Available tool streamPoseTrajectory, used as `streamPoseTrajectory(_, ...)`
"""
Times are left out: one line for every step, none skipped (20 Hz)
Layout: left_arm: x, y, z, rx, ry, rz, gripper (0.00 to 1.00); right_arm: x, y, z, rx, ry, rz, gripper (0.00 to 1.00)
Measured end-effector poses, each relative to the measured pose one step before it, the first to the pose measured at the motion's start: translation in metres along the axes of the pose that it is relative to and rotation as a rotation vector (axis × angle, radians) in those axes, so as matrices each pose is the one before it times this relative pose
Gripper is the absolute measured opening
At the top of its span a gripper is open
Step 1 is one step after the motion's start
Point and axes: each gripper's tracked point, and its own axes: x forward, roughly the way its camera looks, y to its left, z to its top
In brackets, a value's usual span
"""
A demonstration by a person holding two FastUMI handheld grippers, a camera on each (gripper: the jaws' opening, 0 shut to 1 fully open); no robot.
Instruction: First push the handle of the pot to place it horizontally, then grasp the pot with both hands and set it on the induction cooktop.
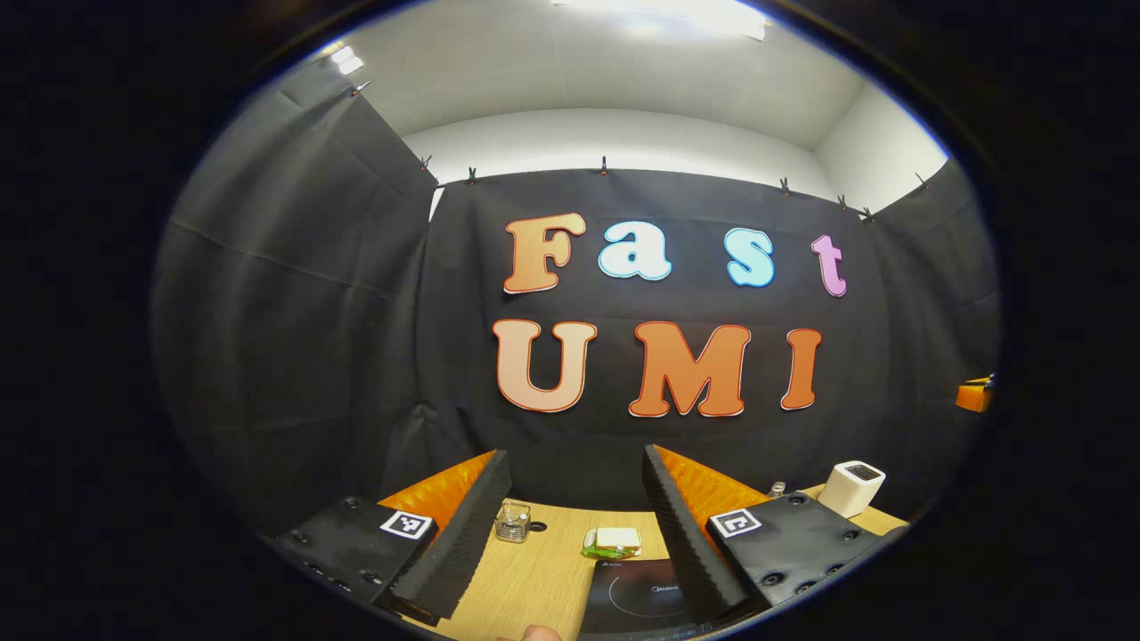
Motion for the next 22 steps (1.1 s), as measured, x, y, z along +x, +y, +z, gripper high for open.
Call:
streamPoseTrajectory(-0.0002,-0.00034,0.00046,-0.00264,0.00011,-0.00114,0.98,-0.00093,-0.00102,-0.00433,0.00081,0.00651,-0.00618,0.29)
streamPoseTrajectory(-0.00134,0.00066,-0.00125,-0.00236,0.00036,0.00049,0.98,-0.00084,-0.00021,-0.0038,-0.00053,0.00383,-0.0032,0.2)
streamPoseTrajectory(-0.00059,0.00018,-0.00048,0.00008,-0.00003,0.00141,0.98,-0.00113,-0.00156,-0.00397,0.00079,0.00498,-0.00631,0.16)
streamPoseTrajectory(0.00044,-0.00068,-0.00009,0.00168,0.00001,0.00289,0.98,-0.00126,-0.00189,-0.00582,0.00211,0.00928,-0.00401,0.08)
streamPoseTrajectory(-0.00067,0.00122,0.00031,0.00319,-0.00081,0.00327,0.98,-0.00149,0.00002,-0.00553,0.00902,0.00815,0.00059,0.05)
streamPoseTrajectory(-0.00182,0.00132,0.0013,0.00666,-0.0048,0.00623,0.98,-0.00241,0.00072,-0.00754,0.00322,0.0125,0.00403,0.0)
streamPoseTrajectory(0.00017,0.0009,0.0012,0.00668,-0.00285,0.00394,0.98,-0.00093,-0.00055,-0.01007,-0.00822,0.01571,-0.00223,0.0)
streamPoseTrajectory(-0.00245,-0.00042,-0.00029,0.00166,-0.0005,0.0015,0.98,-0.00067,-0.00151,-0.00862,-0.01449,0.01254,-0.00687,0.0)
streamPoseTrajectory(-0.00071,-0.00146,-0.00066,-0.00185,0.00216,-0.00114,0.98,-0.00123,0.00002,-0.00912,-0.01782,0.01375,-0.00332,0.0)
streamPoseTrajectory(-0.00066,-0.00172,-0.00044,-0.00227,0.00262,-0.00224,0.98,0.00044,0.00283,-0.01036,-0.01365,0.01855,0.00333,0.0)
streamPoseTrajectory(-0.00025,-0.0011,-0.00026,-0.00229,0.00107,-0.00164,0.98,-0.00197,0.00441,-0.01268,-0.00743,0.02397,0.01239,0.0)
streamPoseTrajectory(-0.00082,-0.00041,-0.00046,-0.00091,0.00058,-0.001,0.99,0.00082,0.00725,-0.01425,-0.00355,0.03493,0.02252,0.0)
streamPoseTrajectory(-0.00058,-0.00042,-0.00059,-0.00023,0.00187,-0.00135,0.99,0.00046,0.00627,-0.01457,-0.0008,0.03464,0.01883,0.0)
streamPoseTrajectory(-0.00053,-0.00243,-0.00251,-0.00134,0.00304,-0.00102,0.99,0.00196,0.00391,-0.0141,-0.00451,0.03338,0.01317,0.0)
streamPoseTrajectory(-0.00099,-0.00286,-0.00139,-0.00037,0.00396,-0.00243,0.98,-0.00054,0.00263,-0.01446,-0.00482,0.03068,0.00972,0.0)
streamPoseTrajectory(-0.00222,0.00053,-0.00132,0.00529,0.00216,-0.0003,0.98,0.00242,0.00376,-0.01307,-0.00386,0.02725,0.01029,0.0)
streamPoseTrajectory(-0.00183,-0.00001,-0.00117,0.00562,0.00175,0.00203,0.98,0.00288,0.00401,-0.01409,-0.00501,0.03169,0.00992,0.0)
streamPoseTrajectory(0.0005,-0.00073,-0.00076,0.00542,0.00151,0.00106,0.98,0.00337,0.00356,-0.01397,-0.00172,0.03192,0.00901,0.0)
streamPoseTrajectory(-0.00083,-0.00043,-0.00099,0.0055,0.00094,0.00179,0.98,0.0026,0.00375,-0.01309,0.00001,0.0307,0.00781,0.0)
streamPoseTrajectory(-0.0006,-0.0009,-0.00162,0.00444,0.00099,-0.00048,0.98,0.00377,0.00386,-0.01384,0.00062,0.0315,0.01093,0.0)
streamPoseTrajectory(-0.00019,-0.00112,-0.00226,0.00175,0.00253,-0.00262,0.98,0.00258,0.0054,-0.01208,0.00099,0.03191,0.01365,0.0)
streamPoseTrajectory(-0.00027,-0.00078,-0.00362,-0.00118,0.00472,-0.00324,0.98,0.00354,0.00568,-0.01271,0.00181,0.02973,0.01882,0.0)
